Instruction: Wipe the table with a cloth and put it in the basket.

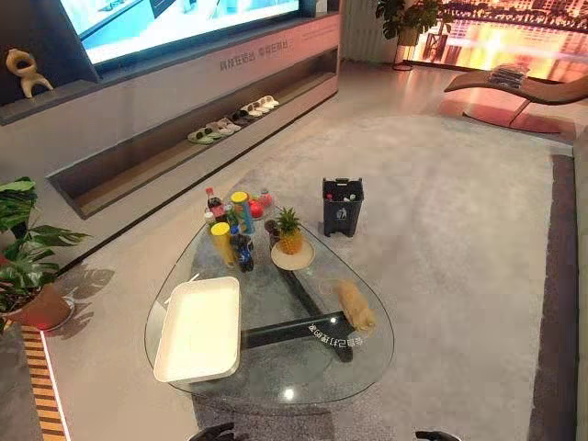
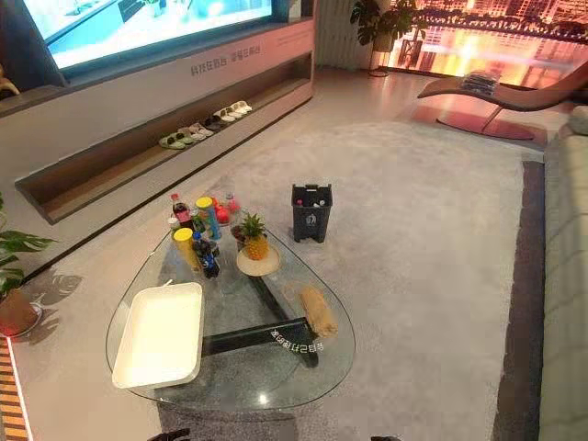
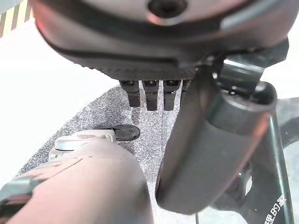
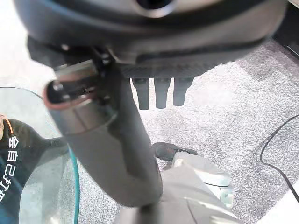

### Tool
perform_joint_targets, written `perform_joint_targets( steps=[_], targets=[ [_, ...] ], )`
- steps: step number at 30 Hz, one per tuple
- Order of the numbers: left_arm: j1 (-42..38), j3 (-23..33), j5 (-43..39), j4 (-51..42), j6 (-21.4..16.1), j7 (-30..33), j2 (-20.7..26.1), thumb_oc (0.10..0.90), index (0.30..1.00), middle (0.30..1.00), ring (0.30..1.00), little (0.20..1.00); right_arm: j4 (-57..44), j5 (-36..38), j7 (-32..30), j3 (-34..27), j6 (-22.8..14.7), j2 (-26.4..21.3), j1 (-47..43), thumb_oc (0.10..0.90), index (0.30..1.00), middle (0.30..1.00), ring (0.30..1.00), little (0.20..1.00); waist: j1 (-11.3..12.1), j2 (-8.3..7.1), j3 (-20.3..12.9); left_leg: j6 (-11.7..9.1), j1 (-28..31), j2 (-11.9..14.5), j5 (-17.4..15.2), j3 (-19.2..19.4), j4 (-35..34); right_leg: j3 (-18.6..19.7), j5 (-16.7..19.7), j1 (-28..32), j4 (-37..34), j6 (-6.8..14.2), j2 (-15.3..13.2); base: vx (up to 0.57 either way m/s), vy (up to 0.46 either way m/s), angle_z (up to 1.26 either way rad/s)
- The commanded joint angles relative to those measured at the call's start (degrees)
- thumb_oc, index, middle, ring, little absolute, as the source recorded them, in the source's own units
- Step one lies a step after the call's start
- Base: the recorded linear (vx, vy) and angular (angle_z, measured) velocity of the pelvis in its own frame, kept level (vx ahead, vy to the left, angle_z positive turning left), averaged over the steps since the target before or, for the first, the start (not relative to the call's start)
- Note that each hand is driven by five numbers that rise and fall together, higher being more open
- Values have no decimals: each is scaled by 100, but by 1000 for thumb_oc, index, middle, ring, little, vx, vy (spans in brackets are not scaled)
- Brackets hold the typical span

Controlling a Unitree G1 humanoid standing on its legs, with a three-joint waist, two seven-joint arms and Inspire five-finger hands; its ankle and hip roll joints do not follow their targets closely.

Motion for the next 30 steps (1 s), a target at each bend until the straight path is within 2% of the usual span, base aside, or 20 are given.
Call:
perform_joint_targets(
  steps=[1,30],
  targets=[
    [-484,-123,54,252,-138,46,85,800,900,900,900,900,229,39,25,160,-24,-24,-419,800,900,900,900,900,110,-171,114,10,-8,-216,-271,157,3,-273,-190,19,178,151,-126,-8,80,3],
    [-465,-49,89,345,-232,71,46,800,900,900,900,900,277,-1,6,152,-65,30,-380,800,900,900,900,900,108,-188,90,10,12,-215,-282,169,3,-271,-201,46,174,144,-119,0,0,0]
  ],
)
